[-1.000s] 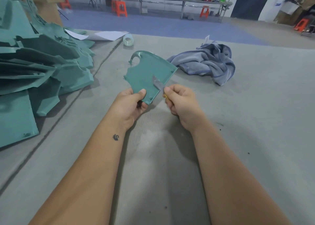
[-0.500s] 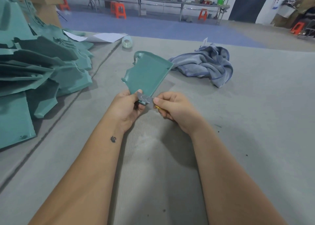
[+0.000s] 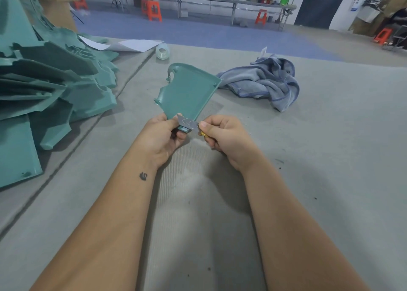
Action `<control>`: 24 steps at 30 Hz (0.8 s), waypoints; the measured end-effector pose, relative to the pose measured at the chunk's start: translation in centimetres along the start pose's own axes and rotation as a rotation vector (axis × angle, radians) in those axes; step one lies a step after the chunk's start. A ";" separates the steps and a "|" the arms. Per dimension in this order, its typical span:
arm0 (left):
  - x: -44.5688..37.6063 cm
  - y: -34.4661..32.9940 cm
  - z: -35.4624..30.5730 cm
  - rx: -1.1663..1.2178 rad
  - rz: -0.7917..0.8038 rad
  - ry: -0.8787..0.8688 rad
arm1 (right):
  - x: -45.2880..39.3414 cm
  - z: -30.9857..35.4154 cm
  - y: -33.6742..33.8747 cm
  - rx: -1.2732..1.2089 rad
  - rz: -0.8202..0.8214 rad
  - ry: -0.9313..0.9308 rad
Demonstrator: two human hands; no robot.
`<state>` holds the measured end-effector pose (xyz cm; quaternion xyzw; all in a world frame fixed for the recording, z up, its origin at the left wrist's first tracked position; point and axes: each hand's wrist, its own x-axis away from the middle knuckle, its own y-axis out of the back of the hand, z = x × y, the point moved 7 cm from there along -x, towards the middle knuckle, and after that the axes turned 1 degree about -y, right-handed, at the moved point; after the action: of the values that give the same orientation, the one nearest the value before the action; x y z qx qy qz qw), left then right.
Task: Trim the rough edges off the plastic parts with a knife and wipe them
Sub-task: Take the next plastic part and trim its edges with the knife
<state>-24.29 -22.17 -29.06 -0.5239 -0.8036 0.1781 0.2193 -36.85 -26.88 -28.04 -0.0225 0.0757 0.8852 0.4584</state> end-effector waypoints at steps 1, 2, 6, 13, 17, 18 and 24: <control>0.0 0.0 0.0 0.000 0.003 0.000 | 0.0 0.0 0.0 -0.002 0.001 0.006; -0.1 0.0 0.0 0.000 0.004 -0.001 | -0.1 0.0 0.0 -0.006 0.002 0.011; 0.0 0.0 0.0 0.002 -0.014 0.007 | 0.0 0.0 -0.1 -0.032 0.015 0.040; 0.9 -0.1 0.0 -0.056 0.003 0.026 | -0.4 -0.6 2.8 -0.297 -0.274 -0.016; 1.1 -0.2 -0.1 -0.061 0.032 0.037 | -0.3 -0.9 3.4 -0.413 -0.355 -0.035; 1.2 -0.2 -0.1 -0.060 0.042 0.042 | -0.3 -1.0 3.7 -0.464 -0.388 -0.038; 1.2 0.2 -0.6 0.003 -0.008 0.015 | 0.0 -0.8 3.8 -0.561 -0.368 -0.049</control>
<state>-24.21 -20.95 -28.47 -0.5216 -0.8038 0.1748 0.2267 -39.95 -29.20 -28.44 -0.1396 -0.1874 0.7741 0.5883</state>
